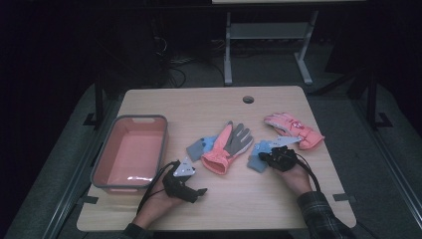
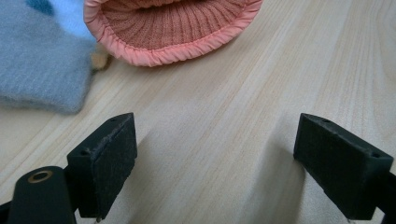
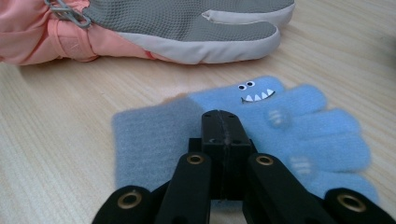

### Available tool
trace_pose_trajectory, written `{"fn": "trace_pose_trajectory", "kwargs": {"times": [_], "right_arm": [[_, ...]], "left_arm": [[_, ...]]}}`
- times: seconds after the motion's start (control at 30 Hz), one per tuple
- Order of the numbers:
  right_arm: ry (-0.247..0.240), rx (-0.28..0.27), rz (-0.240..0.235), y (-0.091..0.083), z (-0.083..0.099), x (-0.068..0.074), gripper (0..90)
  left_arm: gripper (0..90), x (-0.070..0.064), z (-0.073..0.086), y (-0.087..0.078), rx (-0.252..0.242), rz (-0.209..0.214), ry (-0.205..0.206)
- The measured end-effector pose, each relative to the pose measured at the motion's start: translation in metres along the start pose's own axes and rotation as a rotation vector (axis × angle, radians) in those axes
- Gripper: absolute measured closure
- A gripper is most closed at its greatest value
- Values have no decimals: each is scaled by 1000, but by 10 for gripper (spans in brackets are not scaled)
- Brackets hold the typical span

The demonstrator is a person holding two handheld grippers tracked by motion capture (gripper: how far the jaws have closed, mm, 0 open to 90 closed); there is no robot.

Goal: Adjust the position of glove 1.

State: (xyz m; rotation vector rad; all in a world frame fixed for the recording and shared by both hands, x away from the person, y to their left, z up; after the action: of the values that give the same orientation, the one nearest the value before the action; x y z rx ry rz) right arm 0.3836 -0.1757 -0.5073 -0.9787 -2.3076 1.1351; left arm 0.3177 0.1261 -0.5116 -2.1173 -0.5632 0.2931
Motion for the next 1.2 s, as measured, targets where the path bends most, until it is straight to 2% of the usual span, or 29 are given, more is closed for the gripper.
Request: {"fn": "trace_pose_trajectory", "kwargs": {"times": [0.73, 1.2], "right_arm": [[-52, 34, -70, -10, 13, 32, 897], [-111, 58, -128, -15, 20, 71, 897]], "left_arm": [[127, 0, 0, 0, -1, -2, -3], [127, 0, 0, 0, -5, -4, -5]]}}
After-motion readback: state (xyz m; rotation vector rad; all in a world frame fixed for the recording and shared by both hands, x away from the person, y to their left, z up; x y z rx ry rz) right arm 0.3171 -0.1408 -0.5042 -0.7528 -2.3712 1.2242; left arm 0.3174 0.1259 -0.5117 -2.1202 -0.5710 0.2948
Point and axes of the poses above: each handheld gripper's, and its own axes: y roughly forward along the jaws, z roughly out of its underside, x roughly to its left, the point moved 5 cm from there along y, roughly forward along the jaws, and after that the axes turned 11 degrees about x, right-handed, at the moved point
